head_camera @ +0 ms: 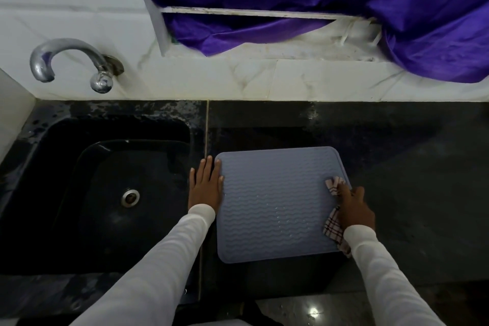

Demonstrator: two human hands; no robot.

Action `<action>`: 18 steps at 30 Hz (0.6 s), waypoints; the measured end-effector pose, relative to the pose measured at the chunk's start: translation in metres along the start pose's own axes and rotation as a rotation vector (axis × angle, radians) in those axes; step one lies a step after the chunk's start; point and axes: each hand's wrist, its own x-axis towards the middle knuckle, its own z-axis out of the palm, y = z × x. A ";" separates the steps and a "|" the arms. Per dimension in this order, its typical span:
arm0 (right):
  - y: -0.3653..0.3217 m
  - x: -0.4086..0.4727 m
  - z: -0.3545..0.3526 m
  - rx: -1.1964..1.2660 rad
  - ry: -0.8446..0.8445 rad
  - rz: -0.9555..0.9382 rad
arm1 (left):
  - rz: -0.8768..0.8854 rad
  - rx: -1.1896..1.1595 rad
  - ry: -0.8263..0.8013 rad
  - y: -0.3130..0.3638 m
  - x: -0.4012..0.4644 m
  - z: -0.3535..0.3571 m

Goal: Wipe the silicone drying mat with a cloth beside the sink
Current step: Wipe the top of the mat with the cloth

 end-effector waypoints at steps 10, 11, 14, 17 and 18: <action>-0.138 -0.062 0.037 0.115 -0.004 -0.438 | 0.023 -0.065 0.012 -0.006 -0.001 0.004; -0.158 -0.073 0.048 0.075 -0.005 -0.489 | 0.030 -0.068 0.012 -0.007 0.000 0.005; -0.201 -0.097 0.064 0.017 0.036 -0.539 | 0.056 -0.064 0.027 -0.008 -0.001 0.005; -0.207 -0.103 0.067 0.013 0.054 -0.518 | 0.049 -0.033 0.030 -0.009 0.000 0.009; -0.204 -0.101 0.068 0.007 0.056 -0.515 | 0.045 -0.025 0.033 -0.009 0.001 0.010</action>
